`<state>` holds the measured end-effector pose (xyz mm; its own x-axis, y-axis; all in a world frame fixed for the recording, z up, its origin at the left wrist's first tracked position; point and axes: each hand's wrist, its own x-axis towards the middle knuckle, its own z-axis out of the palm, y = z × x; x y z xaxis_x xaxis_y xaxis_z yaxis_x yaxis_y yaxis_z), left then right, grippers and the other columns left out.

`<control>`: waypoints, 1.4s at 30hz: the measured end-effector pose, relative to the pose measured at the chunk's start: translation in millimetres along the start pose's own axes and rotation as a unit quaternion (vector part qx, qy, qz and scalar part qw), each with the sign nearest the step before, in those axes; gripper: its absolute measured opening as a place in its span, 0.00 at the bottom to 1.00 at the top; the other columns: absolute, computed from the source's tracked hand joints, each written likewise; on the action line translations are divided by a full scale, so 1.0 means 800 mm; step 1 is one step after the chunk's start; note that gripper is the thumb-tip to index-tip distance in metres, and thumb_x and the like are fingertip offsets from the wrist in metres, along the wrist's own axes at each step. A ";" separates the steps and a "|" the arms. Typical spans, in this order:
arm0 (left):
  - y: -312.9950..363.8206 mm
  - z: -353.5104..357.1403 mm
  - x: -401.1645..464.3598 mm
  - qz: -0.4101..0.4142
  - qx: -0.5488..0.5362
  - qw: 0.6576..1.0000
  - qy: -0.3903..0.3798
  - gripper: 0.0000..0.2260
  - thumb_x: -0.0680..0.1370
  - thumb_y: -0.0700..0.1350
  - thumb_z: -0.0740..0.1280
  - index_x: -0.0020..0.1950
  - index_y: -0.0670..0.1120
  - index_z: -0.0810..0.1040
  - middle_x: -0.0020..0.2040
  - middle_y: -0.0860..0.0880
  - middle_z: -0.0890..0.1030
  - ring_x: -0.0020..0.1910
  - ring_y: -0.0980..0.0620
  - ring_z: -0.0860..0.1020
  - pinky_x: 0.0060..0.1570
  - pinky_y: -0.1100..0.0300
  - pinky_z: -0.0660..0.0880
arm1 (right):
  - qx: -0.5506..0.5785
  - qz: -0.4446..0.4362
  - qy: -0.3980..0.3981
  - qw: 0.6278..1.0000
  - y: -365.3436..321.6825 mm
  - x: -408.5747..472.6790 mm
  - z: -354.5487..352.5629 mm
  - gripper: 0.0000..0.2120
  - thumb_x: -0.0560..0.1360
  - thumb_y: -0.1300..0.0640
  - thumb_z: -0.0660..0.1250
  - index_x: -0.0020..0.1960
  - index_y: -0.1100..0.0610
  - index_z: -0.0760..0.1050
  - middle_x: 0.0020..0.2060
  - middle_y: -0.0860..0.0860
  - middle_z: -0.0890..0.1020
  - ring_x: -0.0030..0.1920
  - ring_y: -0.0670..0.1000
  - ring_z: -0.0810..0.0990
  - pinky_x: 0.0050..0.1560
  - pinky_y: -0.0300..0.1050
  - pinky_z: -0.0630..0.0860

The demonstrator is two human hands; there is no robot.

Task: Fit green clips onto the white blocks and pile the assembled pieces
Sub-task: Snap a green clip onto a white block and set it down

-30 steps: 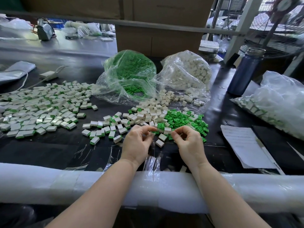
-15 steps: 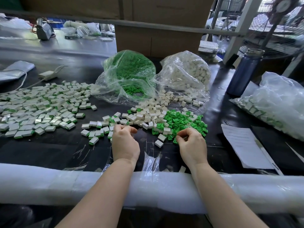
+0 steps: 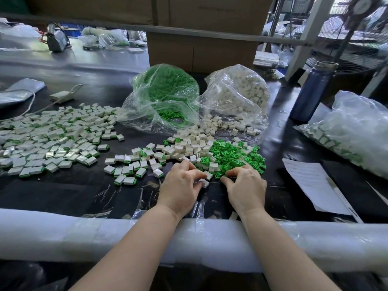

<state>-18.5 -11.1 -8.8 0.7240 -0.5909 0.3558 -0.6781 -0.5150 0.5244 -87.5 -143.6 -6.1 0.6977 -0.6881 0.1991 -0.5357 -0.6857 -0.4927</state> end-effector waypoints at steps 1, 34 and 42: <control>-0.001 0.002 0.000 0.002 0.000 1.000 -0.013 0.10 0.76 0.47 0.67 0.56 0.49 0.81 0.49 0.52 0.74 0.52 0.52 0.69 0.55 0.64 0.66 | -0.002 -0.008 0.003 1.000 0.000 0.000 0.000 0.09 0.75 0.50 0.66 0.51 0.52 0.80 0.53 0.48 0.76 0.58 0.51 0.71 0.55 0.45 0.61; -0.006 -0.005 0.004 -0.102 -0.344 0.931 -0.066 0.06 0.73 0.39 0.70 0.44 0.50 0.80 0.42 0.50 0.82 0.44 0.54 0.80 0.52 0.62 0.76 | 0.378 -0.107 -0.113 0.912 -0.008 -0.008 -0.006 0.09 0.72 0.69 0.68 0.41 0.57 0.81 0.39 0.46 0.82 0.42 0.43 0.79 0.49 0.35 0.75; -0.006 -0.006 0.004 -0.103 -0.323 0.939 -0.059 0.09 0.74 0.38 0.69 0.41 0.53 0.80 0.38 0.54 0.81 0.39 0.57 0.78 0.49 0.62 0.76 | 0.401 -0.097 -0.143 0.900 -0.008 -0.007 -0.005 0.08 0.71 0.70 0.68 0.43 0.58 0.77 0.35 0.53 0.79 0.37 0.47 0.76 0.40 0.39 0.75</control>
<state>-12.0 -7.4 -6.7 0.7866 -0.6043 0.1268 -0.2784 -0.1638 0.9464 -90.0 -136.1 -0.3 0.8961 -0.4066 0.1777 0.0446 -0.3160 -0.9477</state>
